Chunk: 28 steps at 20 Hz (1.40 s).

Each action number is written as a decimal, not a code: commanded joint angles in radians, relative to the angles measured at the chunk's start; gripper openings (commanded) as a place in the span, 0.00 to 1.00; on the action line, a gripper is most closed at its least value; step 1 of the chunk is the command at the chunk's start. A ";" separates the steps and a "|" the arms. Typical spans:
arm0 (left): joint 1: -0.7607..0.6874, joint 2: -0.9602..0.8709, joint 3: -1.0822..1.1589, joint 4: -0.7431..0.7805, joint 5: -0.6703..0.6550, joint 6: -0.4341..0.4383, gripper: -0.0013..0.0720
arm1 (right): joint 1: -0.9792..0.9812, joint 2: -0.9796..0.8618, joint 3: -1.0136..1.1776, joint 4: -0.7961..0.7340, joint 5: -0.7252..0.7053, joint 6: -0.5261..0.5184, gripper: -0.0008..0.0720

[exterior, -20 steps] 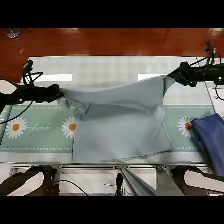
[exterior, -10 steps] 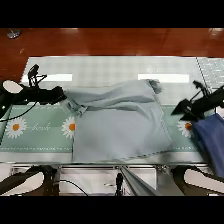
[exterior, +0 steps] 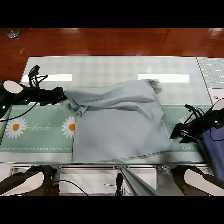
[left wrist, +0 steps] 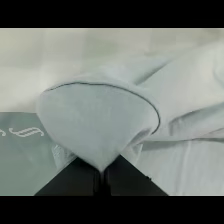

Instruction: Fold the shirts.

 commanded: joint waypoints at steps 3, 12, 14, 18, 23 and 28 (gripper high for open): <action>-0.013 -0.001 0.000 0.000 0.000 0.001 0.07 | 0.104 -0.047 -0.013 0.002 -0.045 -0.009 0.87; -0.013 -0.001 0.000 0.001 0.005 0.001 0.07 | 0.165 -0.063 -0.009 0.096 -0.034 -0.057 0.04; -0.013 -0.001 0.000 0.001 0.005 0.001 0.07 | 0.165 -0.064 0.020 0.064 -0.040 -0.056 0.04; -0.013 -0.001 0.000 0.000 0.002 0.001 0.07 | 0.079 -0.067 0.258 0.035 -0.098 -0.021 0.04; -0.020 -0.001 0.000 -0.015 -0.034 0.000 0.07 | -0.057 -0.270 0.774 0.142 -0.153 0.042 0.04; -0.118 -0.002 -0.012 -0.014 -0.040 0.000 0.07 | -0.014 -0.591 1.216 0.316 -0.200 0.091 0.04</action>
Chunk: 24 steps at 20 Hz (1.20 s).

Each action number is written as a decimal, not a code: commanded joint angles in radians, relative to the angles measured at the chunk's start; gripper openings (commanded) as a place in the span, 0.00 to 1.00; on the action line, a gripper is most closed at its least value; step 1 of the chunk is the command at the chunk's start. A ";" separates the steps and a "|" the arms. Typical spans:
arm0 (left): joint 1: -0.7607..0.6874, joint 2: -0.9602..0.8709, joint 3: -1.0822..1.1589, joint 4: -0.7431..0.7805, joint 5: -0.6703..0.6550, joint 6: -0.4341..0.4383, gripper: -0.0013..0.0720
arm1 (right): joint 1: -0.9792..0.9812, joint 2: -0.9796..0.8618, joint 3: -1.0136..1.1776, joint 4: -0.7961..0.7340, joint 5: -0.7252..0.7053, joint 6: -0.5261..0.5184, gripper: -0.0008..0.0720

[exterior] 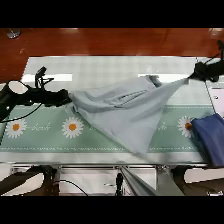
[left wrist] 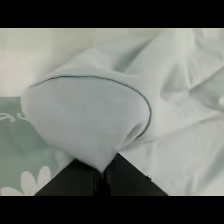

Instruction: Fold the shirts.

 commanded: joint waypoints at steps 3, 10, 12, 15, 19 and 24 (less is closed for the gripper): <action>-0.098 -0.004 -0.005 0.001 -0.003 0.001 0.07 | 0.042 -0.266 0.260 0.087 -0.027 0.101 0.04; -0.040 -0.009 0.066 0.165 -0.127 0.000 0.98 | 0.021 -0.268 0.249 0.049 0.350 -0.025 0.87; 0.047 -0.007 0.128 0.246 -0.226 0.001 0.98 | -0.003 -0.166 0.127 0.037 0.295 -0.013 0.87; 0.201 -0.002 0.097 0.171 -0.230 -0.026 0.97 | -0.047 0.088 -0.270 0.043 0.126 -0.053 0.87; 0.282 -0.075 -0.063 -0.348 -0.201 0.262 0.97 | -0.078 0.414 -0.781 0.033 0.121 -0.137 0.87; 0.147 -0.235 -0.069 -0.405 -0.169 0.387 0.94 | -0.075 0.603 -1.051 0.031 0.123 -0.075 0.87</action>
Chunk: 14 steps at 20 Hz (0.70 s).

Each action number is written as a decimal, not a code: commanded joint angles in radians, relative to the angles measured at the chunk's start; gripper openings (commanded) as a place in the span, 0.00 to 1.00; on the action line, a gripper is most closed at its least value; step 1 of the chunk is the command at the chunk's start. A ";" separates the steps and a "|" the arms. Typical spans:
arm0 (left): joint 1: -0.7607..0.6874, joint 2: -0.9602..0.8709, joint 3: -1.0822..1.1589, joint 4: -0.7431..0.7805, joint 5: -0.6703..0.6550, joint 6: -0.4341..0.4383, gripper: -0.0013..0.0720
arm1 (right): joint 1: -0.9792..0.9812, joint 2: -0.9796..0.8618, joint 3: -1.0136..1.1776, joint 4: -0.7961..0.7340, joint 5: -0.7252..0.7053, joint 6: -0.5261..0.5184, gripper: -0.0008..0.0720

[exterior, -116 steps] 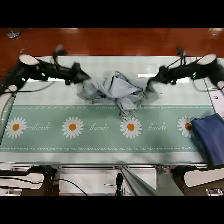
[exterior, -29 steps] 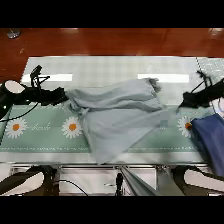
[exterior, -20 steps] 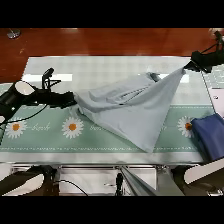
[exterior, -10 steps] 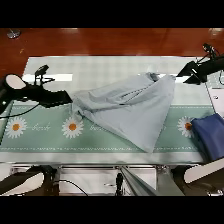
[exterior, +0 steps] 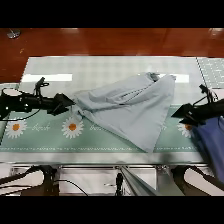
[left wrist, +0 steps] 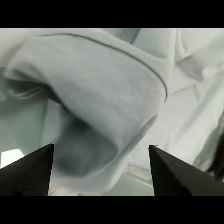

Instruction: Fold the shirts.

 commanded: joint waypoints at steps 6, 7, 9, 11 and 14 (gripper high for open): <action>-0.100 -0.099 0.016 -0.094 0.039 0.102 0.07 | 0.088 0.102 -0.227 -0.061 0.037 0.042 0.87; -0.101 -0.098 0.020 -0.094 0.039 0.102 0.07 | 0.145 0.102 -0.227 -0.104 0.040 0.058 0.87; -0.101 -0.097 0.022 -0.094 0.039 0.102 0.07 | 0.245 0.075 -0.227 -0.144 0.036 0.101 0.87; -0.101 -0.097 0.022 -0.094 0.026 0.102 0.07 | 0.320 0.014 -0.227 -0.116 0.037 0.099 0.87; -0.101 -0.097 0.022 -0.094 0.018 0.102 0.07 | 0.397 -0.089 -0.227 -0.037 -0.024 0.082 0.87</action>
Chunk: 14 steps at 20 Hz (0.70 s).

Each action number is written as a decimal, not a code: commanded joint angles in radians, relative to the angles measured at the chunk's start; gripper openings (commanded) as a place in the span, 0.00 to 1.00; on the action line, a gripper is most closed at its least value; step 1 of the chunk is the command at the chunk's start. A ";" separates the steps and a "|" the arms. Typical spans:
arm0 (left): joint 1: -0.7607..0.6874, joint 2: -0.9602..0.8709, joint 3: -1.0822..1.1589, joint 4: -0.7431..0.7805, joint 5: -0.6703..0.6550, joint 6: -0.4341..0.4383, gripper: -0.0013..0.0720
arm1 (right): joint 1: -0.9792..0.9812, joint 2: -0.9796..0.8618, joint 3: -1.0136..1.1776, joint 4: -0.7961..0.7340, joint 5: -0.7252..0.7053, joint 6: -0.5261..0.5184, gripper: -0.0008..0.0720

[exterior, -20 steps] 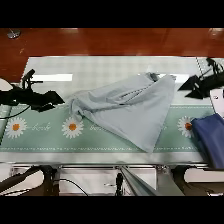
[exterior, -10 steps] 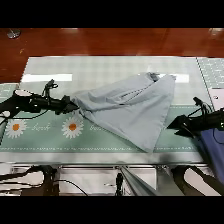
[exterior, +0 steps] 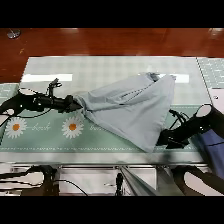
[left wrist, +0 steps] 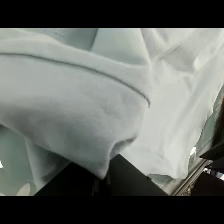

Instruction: Fold the shirts.

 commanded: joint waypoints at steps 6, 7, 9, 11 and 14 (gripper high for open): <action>-0.002 -0.001 0.002 -0.001 -0.010 0.001 0.07 | 0.148 -0.160 0.084 0.289 -0.195 -0.054 0.86; -0.002 -0.001 0.002 -0.001 -0.011 0.001 0.07 | 0.148 -0.160 0.106 0.326 -0.215 -0.065 0.86; -0.002 -0.001 0.002 -0.001 -0.011 -0.002 0.07 | 0.148 -0.160 0.153 0.379 -0.238 -0.096 0.64; -0.002 0.000 0.002 -0.002 -0.011 -0.002 0.07 | 0.148 -0.160 0.192 0.390 -0.239 -0.138 0.06; -0.001 0.019 0.004 -0.020 -0.015 -0.002 0.07 | 0.148 -0.159 0.244 0.380 -0.229 -0.162 0.04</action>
